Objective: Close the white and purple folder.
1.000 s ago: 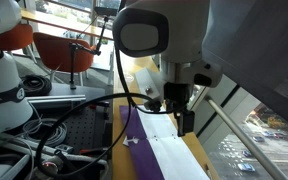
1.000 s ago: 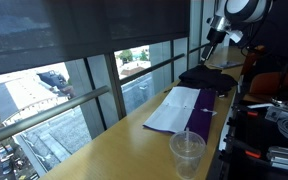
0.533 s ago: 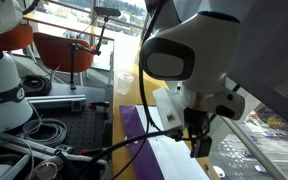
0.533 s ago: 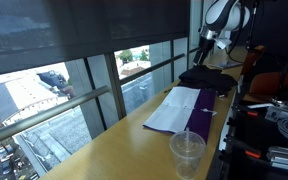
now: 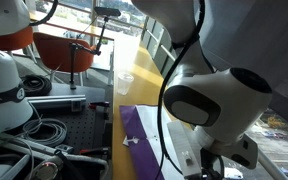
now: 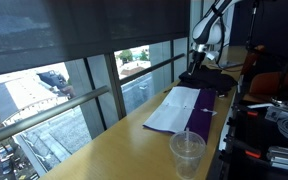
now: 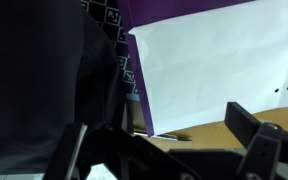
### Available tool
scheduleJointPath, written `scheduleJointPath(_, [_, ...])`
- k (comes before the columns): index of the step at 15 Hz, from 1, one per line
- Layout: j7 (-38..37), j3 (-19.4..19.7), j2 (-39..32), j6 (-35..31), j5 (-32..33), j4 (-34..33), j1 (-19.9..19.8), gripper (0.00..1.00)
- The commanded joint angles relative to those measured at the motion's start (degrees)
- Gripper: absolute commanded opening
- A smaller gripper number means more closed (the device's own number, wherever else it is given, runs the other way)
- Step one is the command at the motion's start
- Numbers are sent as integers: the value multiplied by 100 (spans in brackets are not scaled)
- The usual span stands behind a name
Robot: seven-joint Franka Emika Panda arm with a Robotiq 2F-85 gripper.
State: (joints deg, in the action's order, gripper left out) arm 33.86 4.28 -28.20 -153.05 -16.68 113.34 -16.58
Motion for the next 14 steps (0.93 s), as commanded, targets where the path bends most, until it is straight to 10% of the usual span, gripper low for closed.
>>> scheduleJointPath(1, [680,-710,-525,87,-57,-626,-695,100])
scheduleJointPath(14, [1364,-1094,-1601,908,-32,-1753,-1247,100])
